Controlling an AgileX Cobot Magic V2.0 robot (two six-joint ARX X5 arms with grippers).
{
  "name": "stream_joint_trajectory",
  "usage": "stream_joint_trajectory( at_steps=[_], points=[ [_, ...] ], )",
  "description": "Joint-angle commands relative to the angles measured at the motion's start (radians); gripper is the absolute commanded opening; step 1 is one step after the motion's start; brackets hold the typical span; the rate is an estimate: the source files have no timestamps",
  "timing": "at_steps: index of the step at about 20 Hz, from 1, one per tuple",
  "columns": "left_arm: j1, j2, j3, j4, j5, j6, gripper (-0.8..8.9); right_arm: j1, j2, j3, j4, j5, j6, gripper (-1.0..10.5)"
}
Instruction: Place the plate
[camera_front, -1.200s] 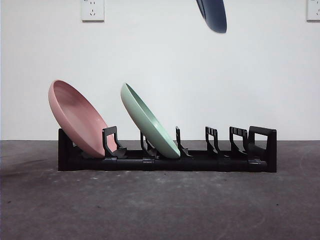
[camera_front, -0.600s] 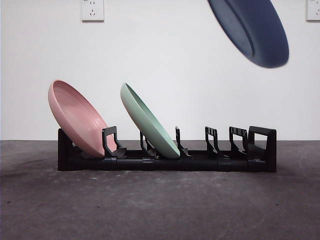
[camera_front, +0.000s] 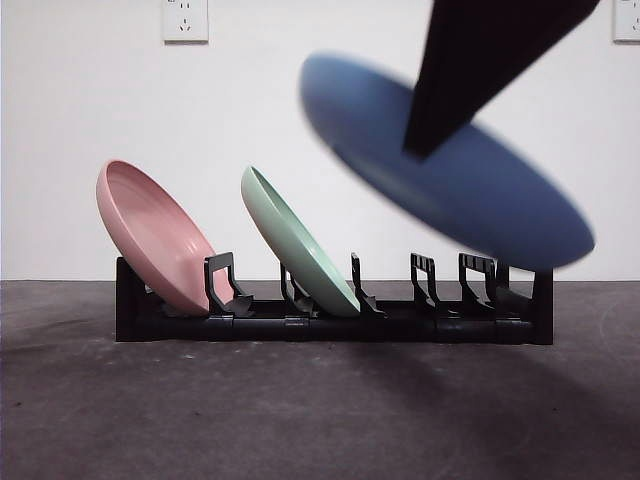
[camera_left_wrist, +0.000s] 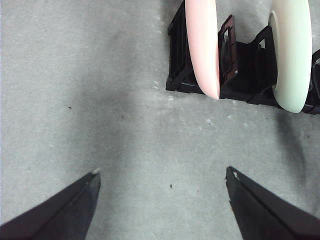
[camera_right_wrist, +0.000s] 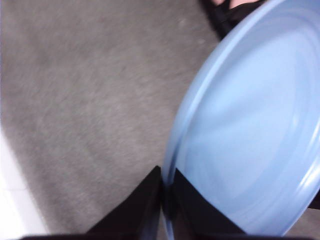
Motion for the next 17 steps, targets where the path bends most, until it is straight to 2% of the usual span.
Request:
stream_joint_trajectory(
  at_steps=[1, 6, 12, 17],
  points=[
    [-0.002, 0.005, 0.022, 0.008, 0.003, 0.012, 4.01, 0.032, 0.092, 0.007, 0.034, 0.006, 0.016, 0.2],
    [-0.002, 0.005, 0.022, 0.008, 0.003, 0.015, 4.01, 0.039, 0.25, 0.007, 0.127, 0.001, -0.006, 0.2],
    [-0.002, 0.005, 0.022, 0.008, 0.003, 0.015, 4.01, 0.035, 0.385, 0.014, 0.25, -0.002, -0.156, 0.2],
    [-0.002, 0.005, 0.022, 0.008, 0.003, 0.015, 4.01, 0.024, 0.457, 0.014, 0.28, -0.003, -0.214, 0.2]
  ],
)
